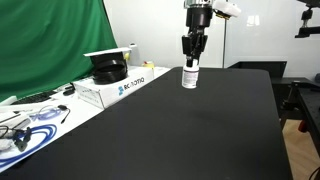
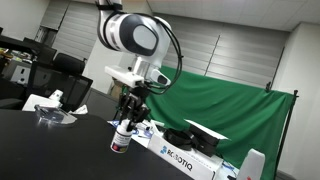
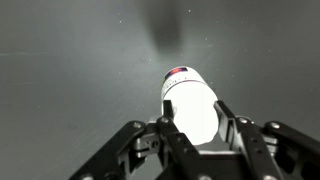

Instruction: Move the bottle to the far right

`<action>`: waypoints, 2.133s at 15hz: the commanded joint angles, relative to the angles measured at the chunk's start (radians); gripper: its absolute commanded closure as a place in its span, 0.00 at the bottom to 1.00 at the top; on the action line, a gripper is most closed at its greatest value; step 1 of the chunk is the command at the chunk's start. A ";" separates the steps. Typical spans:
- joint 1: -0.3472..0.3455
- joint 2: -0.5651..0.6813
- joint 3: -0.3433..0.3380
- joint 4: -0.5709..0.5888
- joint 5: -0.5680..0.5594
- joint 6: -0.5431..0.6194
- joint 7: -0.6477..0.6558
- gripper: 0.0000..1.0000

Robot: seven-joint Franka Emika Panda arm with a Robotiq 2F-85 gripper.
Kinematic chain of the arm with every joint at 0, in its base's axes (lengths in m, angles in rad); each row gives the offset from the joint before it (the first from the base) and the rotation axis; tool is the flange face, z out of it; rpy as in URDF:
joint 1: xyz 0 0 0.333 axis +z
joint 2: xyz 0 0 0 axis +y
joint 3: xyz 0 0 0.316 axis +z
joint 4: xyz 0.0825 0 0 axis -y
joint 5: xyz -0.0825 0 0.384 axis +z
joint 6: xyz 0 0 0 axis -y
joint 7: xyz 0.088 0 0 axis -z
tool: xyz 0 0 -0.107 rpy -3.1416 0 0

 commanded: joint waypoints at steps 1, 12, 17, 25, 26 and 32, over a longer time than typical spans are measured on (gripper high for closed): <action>-0.041 0.144 -0.028 0.201 -0.008 -0.068 -0.019 0.81; -0.140 0.515 -0.077 0.740 -0.054 -0.229 0.051 0.81; -0.148 0.458 -0.047 0.623 -0.042 -0.169 -0.006 0.56; -0.159 0.537 -0.061 0.759 -0.051 -0.208 0.012 0.81; -0.168 0.567 -0.066 0.811 -0.049 -0.225 0.021 0.81; -0.186 0.739 -0.126 1.080 -0.130 -0.341 0.066 0.81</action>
